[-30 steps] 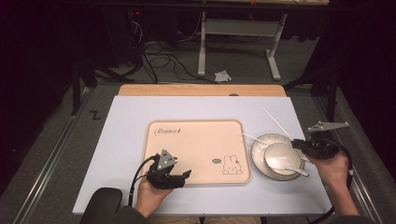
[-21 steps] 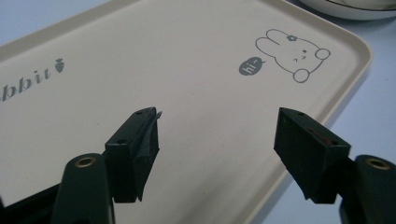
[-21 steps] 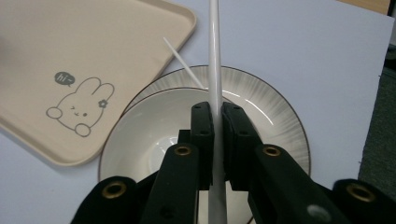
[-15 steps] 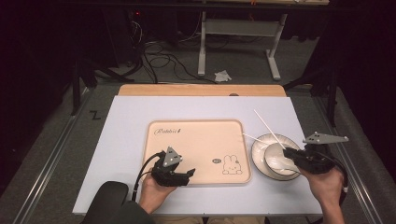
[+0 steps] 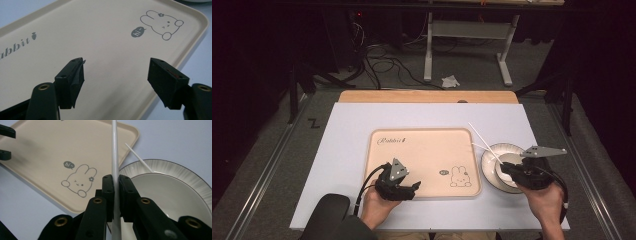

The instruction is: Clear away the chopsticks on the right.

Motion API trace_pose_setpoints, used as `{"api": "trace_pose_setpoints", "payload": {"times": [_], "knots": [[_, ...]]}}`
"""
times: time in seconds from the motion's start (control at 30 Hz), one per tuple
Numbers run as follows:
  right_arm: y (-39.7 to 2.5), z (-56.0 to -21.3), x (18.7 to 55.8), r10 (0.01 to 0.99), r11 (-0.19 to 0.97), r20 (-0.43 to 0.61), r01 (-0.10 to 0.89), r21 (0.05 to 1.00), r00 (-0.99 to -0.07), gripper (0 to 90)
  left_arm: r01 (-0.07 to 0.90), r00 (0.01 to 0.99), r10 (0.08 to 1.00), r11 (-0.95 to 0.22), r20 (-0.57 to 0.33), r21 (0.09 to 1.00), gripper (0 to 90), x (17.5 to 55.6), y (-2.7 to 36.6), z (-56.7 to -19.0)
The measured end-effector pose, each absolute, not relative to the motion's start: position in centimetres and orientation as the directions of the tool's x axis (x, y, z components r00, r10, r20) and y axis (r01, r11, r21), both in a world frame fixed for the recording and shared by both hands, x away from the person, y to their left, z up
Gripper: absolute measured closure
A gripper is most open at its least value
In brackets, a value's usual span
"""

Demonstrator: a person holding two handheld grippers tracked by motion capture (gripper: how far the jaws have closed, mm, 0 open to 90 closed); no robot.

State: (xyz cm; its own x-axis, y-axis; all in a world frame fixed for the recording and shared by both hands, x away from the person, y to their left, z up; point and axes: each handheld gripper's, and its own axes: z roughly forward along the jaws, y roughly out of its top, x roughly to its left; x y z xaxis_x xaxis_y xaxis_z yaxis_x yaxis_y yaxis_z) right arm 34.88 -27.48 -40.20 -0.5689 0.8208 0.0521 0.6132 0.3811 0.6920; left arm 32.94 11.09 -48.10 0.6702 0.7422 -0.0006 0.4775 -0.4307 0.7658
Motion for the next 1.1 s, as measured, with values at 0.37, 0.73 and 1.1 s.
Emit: {"api": "trace_pose_setpoints", "payload": {"times": [0.37,0.73,1.1], "knots": [[-24.4,-41.6,35.6,0.804,0.398,0.069,0.619,0.677,-0.591,85.2,0.478,0.667,0.745,-0.434,0.006,0.763,29.4,32.5,11.2,-48.2],[-21.2,-43.5,36.5,0.782,0.465,0.045,0.629,0.623,-0.622,85.3,0.474,0.671,0.742,-0.427,-0.001,0.77,29.1,32.1,11.4,-48.2],[-18.4,-45.3,38.1,0.763,0.533,0.006,0.634,0.56,-0.647,85.2,0.496,0.629,0.778,-0.4,-0.001,0.77,29.2,31.4,12.5,-48.2]]}}
